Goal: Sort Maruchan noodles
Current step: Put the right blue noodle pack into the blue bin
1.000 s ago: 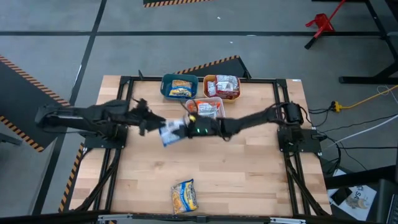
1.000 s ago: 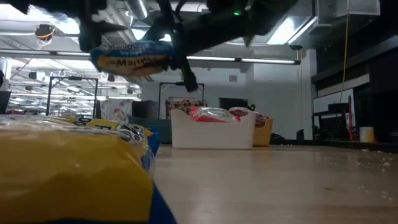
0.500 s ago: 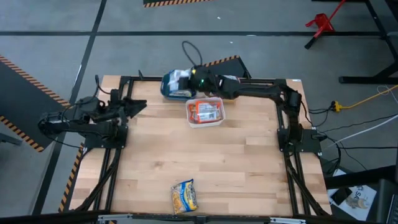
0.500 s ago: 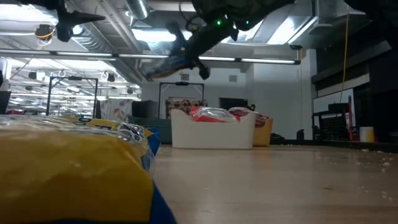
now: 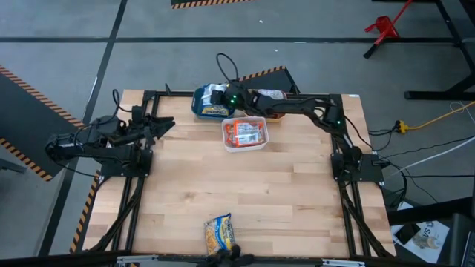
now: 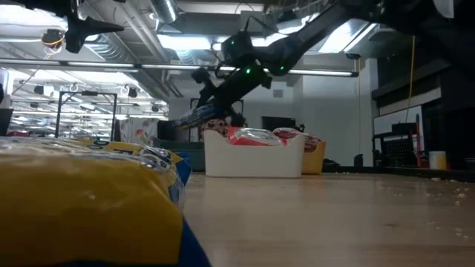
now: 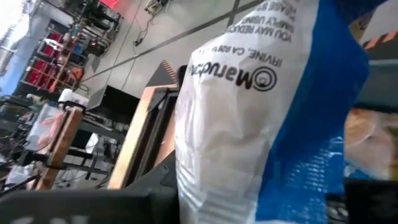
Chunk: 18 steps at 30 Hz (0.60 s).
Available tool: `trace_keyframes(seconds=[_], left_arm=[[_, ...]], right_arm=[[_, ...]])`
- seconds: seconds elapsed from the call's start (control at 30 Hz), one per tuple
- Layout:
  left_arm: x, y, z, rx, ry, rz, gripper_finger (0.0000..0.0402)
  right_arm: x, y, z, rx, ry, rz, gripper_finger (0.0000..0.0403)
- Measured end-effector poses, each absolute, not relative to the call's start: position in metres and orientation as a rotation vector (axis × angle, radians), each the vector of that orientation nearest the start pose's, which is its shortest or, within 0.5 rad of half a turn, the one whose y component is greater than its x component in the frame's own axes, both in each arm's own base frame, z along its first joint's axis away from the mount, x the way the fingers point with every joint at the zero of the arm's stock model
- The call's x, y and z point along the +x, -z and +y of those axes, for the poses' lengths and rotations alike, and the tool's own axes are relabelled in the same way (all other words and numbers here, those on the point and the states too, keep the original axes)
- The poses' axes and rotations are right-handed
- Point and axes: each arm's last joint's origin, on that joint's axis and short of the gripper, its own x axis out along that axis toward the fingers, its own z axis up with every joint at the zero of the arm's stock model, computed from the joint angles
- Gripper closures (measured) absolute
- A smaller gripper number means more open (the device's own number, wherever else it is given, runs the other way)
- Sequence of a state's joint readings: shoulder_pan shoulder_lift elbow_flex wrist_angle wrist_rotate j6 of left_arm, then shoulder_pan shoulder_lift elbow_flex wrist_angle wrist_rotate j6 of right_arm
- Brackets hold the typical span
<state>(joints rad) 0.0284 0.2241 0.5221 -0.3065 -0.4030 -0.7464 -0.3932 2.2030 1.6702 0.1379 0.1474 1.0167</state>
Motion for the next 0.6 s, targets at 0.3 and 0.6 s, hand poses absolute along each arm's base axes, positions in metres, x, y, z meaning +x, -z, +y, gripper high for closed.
trace_keyframes(seconds=[0.3,0.6], left_arm=[[0.073,-0.291,0.014,-0.714,-0.439,-0.159,0.0157],[0.073,-0.291,0.014,-0.708,-0.441,-0.158,0.0157]], right_arm=[[0.499,-0.210,-0.214,0.965,0.668,0.178,0.0293],[0.506,-0.211,-0.218,0.897,0.724,0.314,0.0292]])
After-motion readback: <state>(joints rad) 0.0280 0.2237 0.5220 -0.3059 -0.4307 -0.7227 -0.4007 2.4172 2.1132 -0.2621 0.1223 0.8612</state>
